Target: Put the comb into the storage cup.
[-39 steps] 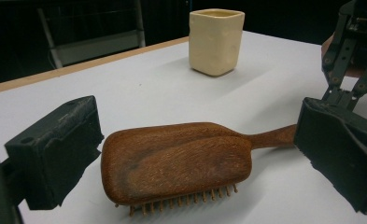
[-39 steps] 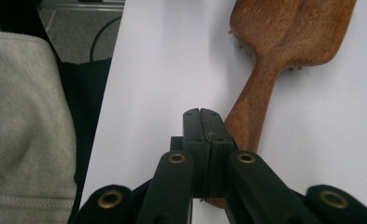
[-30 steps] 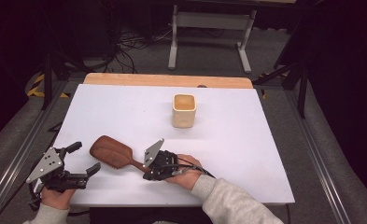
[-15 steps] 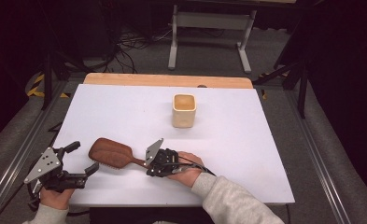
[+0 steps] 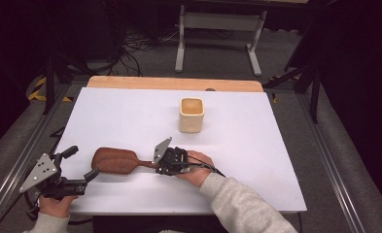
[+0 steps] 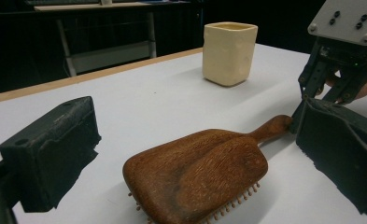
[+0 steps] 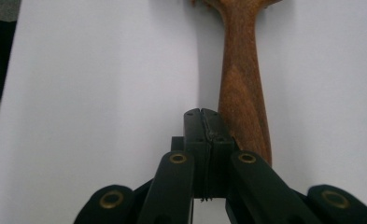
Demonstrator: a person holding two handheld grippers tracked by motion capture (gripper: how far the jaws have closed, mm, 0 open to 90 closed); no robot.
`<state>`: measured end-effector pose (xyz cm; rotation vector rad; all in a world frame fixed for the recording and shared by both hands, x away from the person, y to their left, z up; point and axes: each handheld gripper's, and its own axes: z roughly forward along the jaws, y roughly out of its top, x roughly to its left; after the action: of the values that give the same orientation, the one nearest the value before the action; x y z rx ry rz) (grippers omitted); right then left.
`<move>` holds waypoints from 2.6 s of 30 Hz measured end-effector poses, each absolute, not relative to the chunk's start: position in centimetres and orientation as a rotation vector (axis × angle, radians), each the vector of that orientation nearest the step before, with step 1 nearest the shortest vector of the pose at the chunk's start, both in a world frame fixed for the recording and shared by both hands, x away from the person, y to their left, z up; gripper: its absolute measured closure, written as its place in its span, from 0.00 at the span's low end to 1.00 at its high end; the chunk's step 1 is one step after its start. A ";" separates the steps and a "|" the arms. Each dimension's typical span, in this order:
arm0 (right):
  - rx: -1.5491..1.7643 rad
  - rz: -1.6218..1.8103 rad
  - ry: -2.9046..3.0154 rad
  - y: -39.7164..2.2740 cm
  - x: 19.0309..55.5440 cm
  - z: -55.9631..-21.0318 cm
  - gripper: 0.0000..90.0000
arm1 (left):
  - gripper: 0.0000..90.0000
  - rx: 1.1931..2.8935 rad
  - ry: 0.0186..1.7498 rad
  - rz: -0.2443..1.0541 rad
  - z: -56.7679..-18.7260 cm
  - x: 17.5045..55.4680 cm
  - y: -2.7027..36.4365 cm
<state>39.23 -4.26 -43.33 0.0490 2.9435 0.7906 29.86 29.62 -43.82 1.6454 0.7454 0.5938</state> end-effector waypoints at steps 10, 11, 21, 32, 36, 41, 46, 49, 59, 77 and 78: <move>0.061 0.782 2.939 -4.1 40.2 -43.2 1.00 | 0.00 1.616 0.762 0.583 -43.9 29.9 30.2; 0.059 0.786 2.938 -4.1 40.2 -43.1 1.00 | 0.00 1.616 0.766 0.582 -43.9 29.9 30.2; 0.053 0.881 2.919 -3.2 40.4 -41.3 0.58 | 0.00 1.592 0.802 0.616 -44.1 29.9 30.5; 0.097 0.877 2.963 -0.8 42.0 -42.4 0.05 | 0.00 1.599 0.784 0.602 -44.1 29.8 30.6; 0.089 0.870 2.968 -0.1 42.4 -42.7 0.03 | 0.00 1.601 0.783 0.599 -44.1 29.8 30.6; 0.079 0.857 2.966 0.9 42.6 -43.1 0.04 | 0.00 1.598 0.782 0.598 -44.1 29.8 30.6; 0.067 0.831 2.978 1.8 42.8 -43.7 0.09 | 0.00 1.590 0.781 0.599 -44.1 29.8 30.7; 0.056 0.812 2.978 2.1 43.1 -44.1 0.11 | 0.00 1.589 0.781 0.596 -44.1 29.8 30.7; 0.051 0.740 2.992 2.7 43.1 -44.4 0.45 | 0.00 1.589 0.781 0.597 -44.2 29.8 30.7; 0.051 0.692 3.035 2.9 42.7 -44.1 0.80 | 0.00 1.597 0.785 0.591 -44.3 29.9 30.7; 0.057 0.697 3.037 2.9 42.7 -44.1 0.80 | 0.00 1.593 0.786 0.589 -44.3 29.9 30.7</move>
<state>42.74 2.91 -44.11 0.0572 3.0366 0.6973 29.95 30.72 -44.34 1.5935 0.7862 0.5889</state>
